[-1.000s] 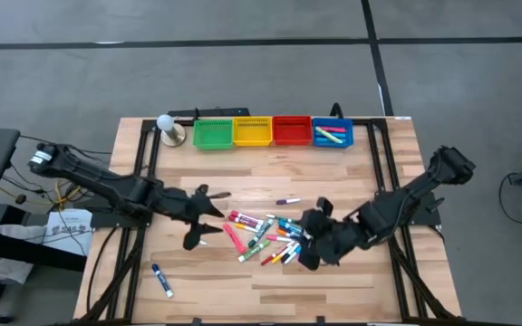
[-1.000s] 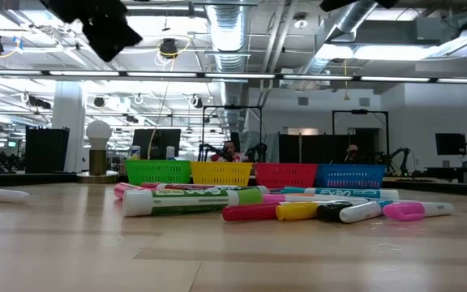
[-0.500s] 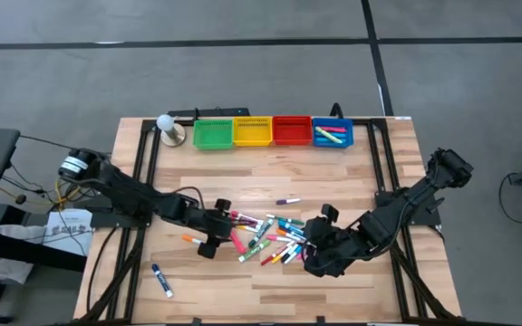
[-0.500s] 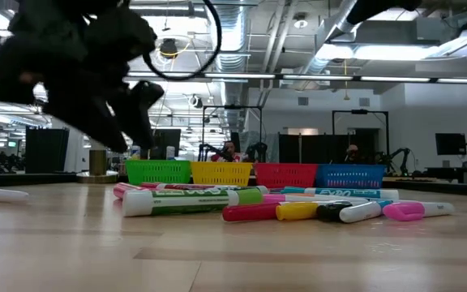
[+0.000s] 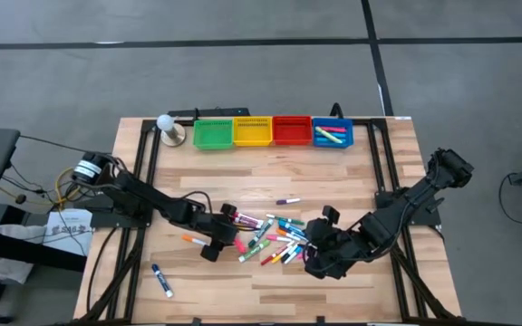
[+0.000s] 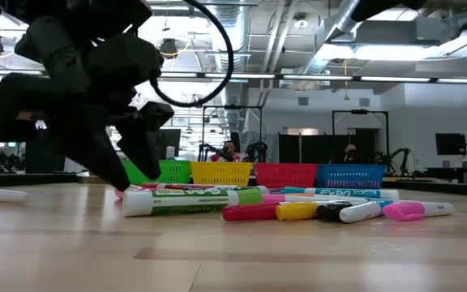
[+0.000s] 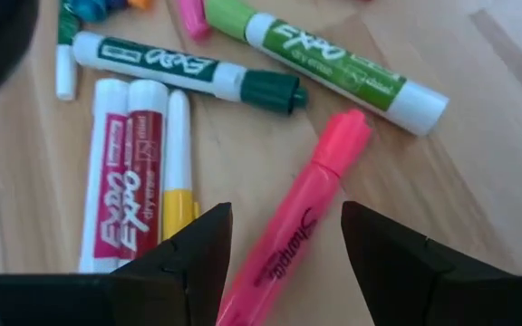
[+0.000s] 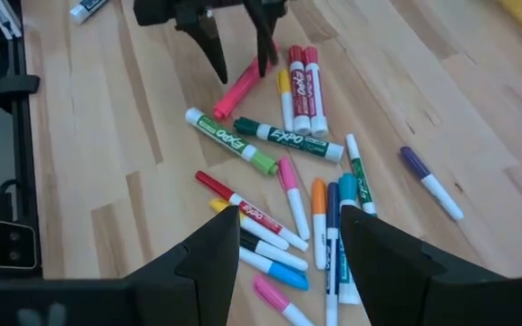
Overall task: Pick & Place Markers
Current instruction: Put the pink highlighter pen into the blue basket
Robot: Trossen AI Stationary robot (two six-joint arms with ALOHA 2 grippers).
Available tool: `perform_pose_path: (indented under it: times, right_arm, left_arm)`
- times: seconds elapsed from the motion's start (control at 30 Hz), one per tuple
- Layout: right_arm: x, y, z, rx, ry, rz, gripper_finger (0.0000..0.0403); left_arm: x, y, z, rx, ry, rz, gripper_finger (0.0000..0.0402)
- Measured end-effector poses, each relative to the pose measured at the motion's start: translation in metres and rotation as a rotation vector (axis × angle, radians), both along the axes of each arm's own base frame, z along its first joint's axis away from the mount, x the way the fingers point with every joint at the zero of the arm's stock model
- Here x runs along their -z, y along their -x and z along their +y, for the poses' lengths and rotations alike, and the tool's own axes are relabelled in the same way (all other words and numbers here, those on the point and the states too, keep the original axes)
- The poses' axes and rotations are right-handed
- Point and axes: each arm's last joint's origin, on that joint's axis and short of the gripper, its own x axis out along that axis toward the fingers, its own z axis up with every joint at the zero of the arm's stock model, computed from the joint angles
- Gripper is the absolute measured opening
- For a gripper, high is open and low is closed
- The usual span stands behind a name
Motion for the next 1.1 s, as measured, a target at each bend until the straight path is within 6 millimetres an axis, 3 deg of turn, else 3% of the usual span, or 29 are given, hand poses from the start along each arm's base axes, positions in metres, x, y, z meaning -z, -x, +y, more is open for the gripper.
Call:
perform_pose_path:
  times: [0.27, 0.53, 1.1]
  right_arm:
    - [0.0, 0.0, 0.001, 0.012, -0.012, -0.003, 0.0182]
    - [0.0, 0.0, 0.001, 0.013, -0.013, -0.004, 0.0182]
    - [0.0, 0.0, 0.001, 0.02, -0.016, -0.008, 0.0182]
  left_arm:
    - [0.018, -0.003, -0.001, 0.003, -0.01, 0.053, 0.0208]
    - [0.016, -0.003, -0.001, 0.001, -0.007, 0.046, 0.0204]
    - [0.017, -0.002, -0.002, 0.021, 0.03, 0.059, 0.0109]
